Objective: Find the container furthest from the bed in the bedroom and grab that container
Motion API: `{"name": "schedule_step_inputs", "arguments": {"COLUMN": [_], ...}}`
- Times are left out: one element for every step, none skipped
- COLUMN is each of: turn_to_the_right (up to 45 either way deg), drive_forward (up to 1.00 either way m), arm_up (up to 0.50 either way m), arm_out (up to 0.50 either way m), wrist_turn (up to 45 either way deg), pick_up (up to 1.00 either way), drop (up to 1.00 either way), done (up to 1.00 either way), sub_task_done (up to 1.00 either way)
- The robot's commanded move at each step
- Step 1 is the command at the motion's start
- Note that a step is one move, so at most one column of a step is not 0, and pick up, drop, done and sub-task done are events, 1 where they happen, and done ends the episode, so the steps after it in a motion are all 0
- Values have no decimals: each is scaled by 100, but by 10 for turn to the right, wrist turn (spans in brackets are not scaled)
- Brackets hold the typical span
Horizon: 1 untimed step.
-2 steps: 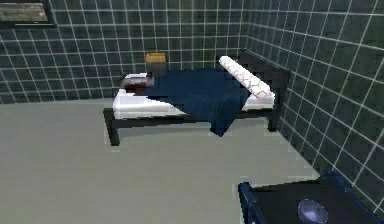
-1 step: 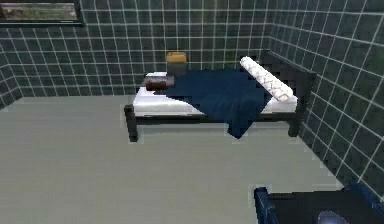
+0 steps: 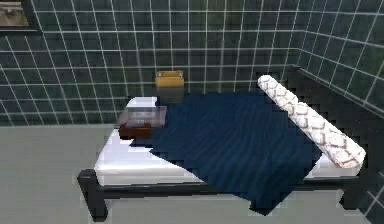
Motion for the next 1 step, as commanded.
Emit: {"name": "schedule_step_inputs", "arguments": {"turn_to_the_right": [-150], "drive_forward": [0], "arm_up": [0], "arm_out": [0], "wrist_turn": [0], "pick_up": [0], "drop": [0], "done": [0], "sub_task_done": [0]}}
